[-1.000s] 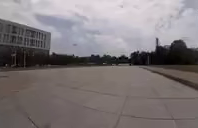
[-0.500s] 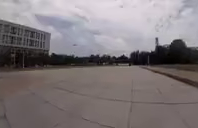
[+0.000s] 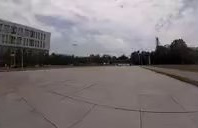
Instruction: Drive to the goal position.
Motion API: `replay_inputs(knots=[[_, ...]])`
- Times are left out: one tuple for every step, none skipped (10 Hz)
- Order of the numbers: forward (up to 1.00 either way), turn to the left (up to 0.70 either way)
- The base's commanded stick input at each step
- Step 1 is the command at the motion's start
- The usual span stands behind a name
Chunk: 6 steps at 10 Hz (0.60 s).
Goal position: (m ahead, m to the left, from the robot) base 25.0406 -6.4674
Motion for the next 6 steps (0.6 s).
replay_inputs(knots=[[0.70,0.00],[0.70,0.00],[0.70,0.00],[0.70,0.00],[0.70,0.00],[0.70,0.00]])
